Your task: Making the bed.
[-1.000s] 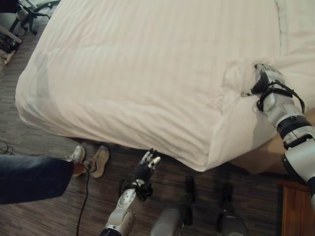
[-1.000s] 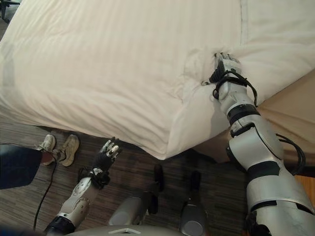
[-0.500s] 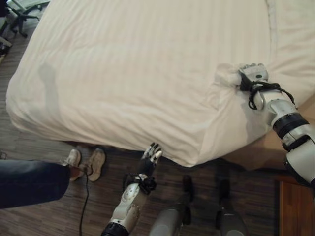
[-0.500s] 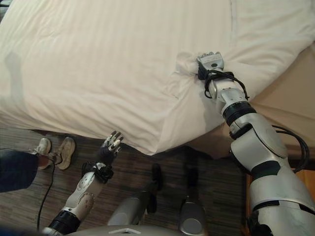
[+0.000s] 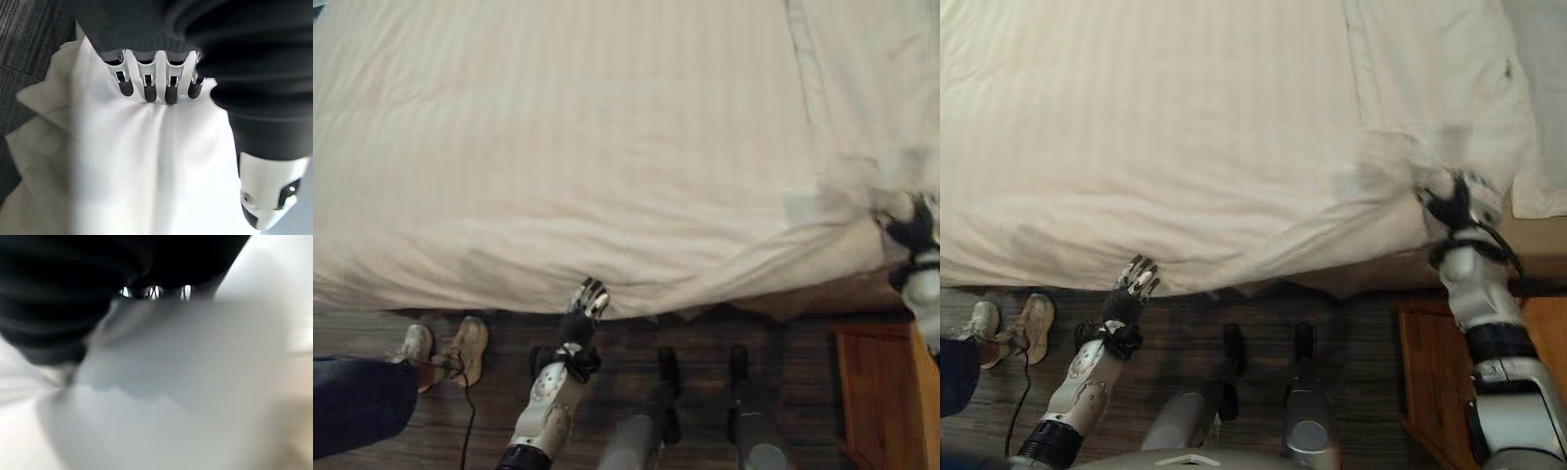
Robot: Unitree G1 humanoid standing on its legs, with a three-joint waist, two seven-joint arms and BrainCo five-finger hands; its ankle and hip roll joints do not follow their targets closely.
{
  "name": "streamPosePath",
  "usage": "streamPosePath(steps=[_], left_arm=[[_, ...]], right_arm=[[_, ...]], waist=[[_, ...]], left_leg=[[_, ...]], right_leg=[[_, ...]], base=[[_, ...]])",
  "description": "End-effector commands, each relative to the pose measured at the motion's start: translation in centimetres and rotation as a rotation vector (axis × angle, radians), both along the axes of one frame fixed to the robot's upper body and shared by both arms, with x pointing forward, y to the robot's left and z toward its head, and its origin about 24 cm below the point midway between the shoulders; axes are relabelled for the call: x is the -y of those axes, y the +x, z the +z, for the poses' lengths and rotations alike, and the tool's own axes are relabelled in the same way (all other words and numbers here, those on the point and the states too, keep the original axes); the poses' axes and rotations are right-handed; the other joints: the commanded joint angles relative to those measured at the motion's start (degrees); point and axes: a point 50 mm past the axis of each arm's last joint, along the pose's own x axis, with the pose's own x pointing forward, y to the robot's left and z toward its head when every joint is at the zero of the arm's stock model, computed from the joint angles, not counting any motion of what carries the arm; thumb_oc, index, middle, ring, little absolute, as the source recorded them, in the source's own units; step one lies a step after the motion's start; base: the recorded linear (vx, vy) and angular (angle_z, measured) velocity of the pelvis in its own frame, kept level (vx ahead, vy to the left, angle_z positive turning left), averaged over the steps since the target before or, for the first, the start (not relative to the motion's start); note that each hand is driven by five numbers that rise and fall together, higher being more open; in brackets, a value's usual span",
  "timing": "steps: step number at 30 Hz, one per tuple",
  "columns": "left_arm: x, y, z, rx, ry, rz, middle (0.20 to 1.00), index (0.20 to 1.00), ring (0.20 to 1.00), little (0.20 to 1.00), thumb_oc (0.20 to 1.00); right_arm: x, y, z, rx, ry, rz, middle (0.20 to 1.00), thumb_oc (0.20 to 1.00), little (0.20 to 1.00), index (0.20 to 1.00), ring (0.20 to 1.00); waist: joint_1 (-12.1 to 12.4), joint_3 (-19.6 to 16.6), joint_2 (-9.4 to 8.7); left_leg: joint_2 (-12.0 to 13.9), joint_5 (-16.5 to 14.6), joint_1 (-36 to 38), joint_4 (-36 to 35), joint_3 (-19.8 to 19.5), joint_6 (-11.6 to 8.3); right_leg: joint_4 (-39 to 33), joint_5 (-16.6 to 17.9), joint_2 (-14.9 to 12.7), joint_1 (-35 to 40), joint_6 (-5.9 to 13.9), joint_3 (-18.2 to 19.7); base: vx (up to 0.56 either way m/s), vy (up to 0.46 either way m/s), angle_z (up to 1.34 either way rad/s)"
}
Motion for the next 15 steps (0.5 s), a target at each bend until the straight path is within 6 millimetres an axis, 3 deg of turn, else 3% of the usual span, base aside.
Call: streamPosePath(steps=[1, 2, 3, 4, 5, 6, 7, 9, 10, 15], left_arm=[[1.4, -0.3, 0.0, 0.032, -0.032, -0.049, 1.000, 1.000, 1.000, 1.000, 1.000], [1.4, -0.5, 0.0, 0.027, -0.033, -0.056, 1.000, 1.000, 1.000, 1.000, 1.000], [1.4, -0.5, 0.0, 0.027, -0.033, -0.056, 1.000, 1.000, 1.000, 1.000, 1.000], [1.4, -0.6, -0.3, 0.016, -0.037, -0.065, 1.000, 1.000, 1.000, 1.000, 1.000], [1.5, -0.6, -0.2, 0.019, -0.039, -0.069, 1.000, 1.000, 1.000, 1.000, 1.000], [1.5, -0.5, -0.1, 0.024, -0.038, -0.074, 1.000, 1.000, 1.000, 1.000, 1.000], [1.5, -0.5, -0.1, 0.028, -0.037, -0.074, 1.000, 1.000, 1.000, 1.000, 1.000], [1.5, -0.3, 0.0, 0.034, -0.034, -0.078, 1.000, 1.000, 1.000, 1.000, 1.000], [1.6, -0.1, 0.2, 0.043, -0.031, -0.081, 1.000, 1.000, 1.000, 1.000, 1.000], [1.8, 0.1, 0.2, 0.045, -0.023, -0.079, 1.000, 1.000, 1.000, 1.000, 1.000]], right_arm=[[5.8, -5.0, -2.3, -0.085, 0.109, -0.321, 0.200, 0.200, 0.200, 0.200, 0.200], [6.3, -6.1, -3.7, -0.122, 0.161, -0.371, 0.200, 0.200, 0.200, 0.200, 0.200], [6.3, -6.1, -3.7, -0.122, 0.162, -0.371, 0.200, 0.200, 0.200, 0.200, 0.200], [6.7, -8.0, -6.4, -0.227, 0.231, -0.436, 0.200, 0.200, 0.200, 0.200, 0.200], [6.6, -8.8, -7.6, -0.275, 0.266, -0.457, 0.200, 0.200, 0.200, 0.200, 0.200], [6.3, -9.3, -8.7, -0.318, 0.294, -0.465, 0.442, 0.442, 0.442, 0.442, 0.442], [6.0, -9.6, -9.6, -0.352, 0.325, -0.466, 1.000, 1.000, 1.000, 1.000, 1.000], [5.6, -9.8, -10.3, -0.369, 0.359, -0.467, 1.000, 1.000, 1.000, 1.000, 1.000], [5.0, -10.7, -11.9, -0.440, 0.394, -0.469, 1.000, 1.000, 1.000, 1.000, 1.000], [4.4, -12.1, -13.5, -0.503, 0.432, -0.492, 1.000, 1.000, 1.000, 1.000, 1.000]], waist=[[-1.35, -3.68, 0.68], [-1.43, -3.75, 0.79], [-1.40, -3.75, 0.78], [-1.44, -3.92, 0.93], [-1.42, -4.01, 1.05], [-1.45, -4.04, 1.15], [-1.52, -4.14, 1.19], [-1.57, -4.22, 1.19], [-1.66, -4.39, 1.24], [-1.94, -4.70, 1.01]], left_leg=[[1.00, -2.64, 2.59, 0.32, -2.11, -3.44], [1.01, -2.61, 2.71, 0.32, -2.06, -3.45], [1.01, -2.63, 2.74, 0.32, -2.05, -3.46], [0.97, -2.66, 2.99, 0.32, -1.98, -3.47], [0.96, -2.64, 3.11, 0.32, -1.99, -3.49], [0.93, -2.63, 3.29, 0.32, -1.99, -3.51], [0.93, -2.63, 3.36, 0.32, -1.99, -3.54], [0.92, -2.59, 3.42, 0.32, -1.95, -3.55], [0.93, -2.58, 3.57, 0.32, -1.97, -3.58], [0.94, -2.69, 4.13, 0.32, -2.01, -3.60]], right_leg=[[0.77, 0.29, -0.30, -2.59, 2.34, 4.59], [0.77, 0.29, -0.26, -2.53, 2.36, 4.60], [0.77, 0.28, -0.26, -2.50, 2.36, 4.61], [0.77, 0.24, -0.15, -2.34, 2.36, 4.79], [0.77, 0.22, -0.14, -2.20, 2.34, 4.77], [0.77, 0.23, -0.11, -2.07, 2.31, 4.91], [0.77, 0.19, -0.05, -2.03, 2.29, 4.97], [0.77, 0.21, 0.01, -1.98, 2.27, 5.05], [0.77, 0.18, 0.11, -1.80, 2.24, 4.99], [0.77, 0.06, 0.31, -1.09, 2.17, 4.97]], base=[[0.00, -0.009, -0.17], [0.00, -0.002, -0.16], [0.00, -0.015, -0.06], [0.00, 0.000, 0.00], [0.00, -0.022, 0.04], [0.00, -0.018, 0.04], [0.00, 0.000, 0.00], [0.00, 0.000, 0.00], [-0.01, -0.030, 0.00], [0.00, -0.009, 0.05]])
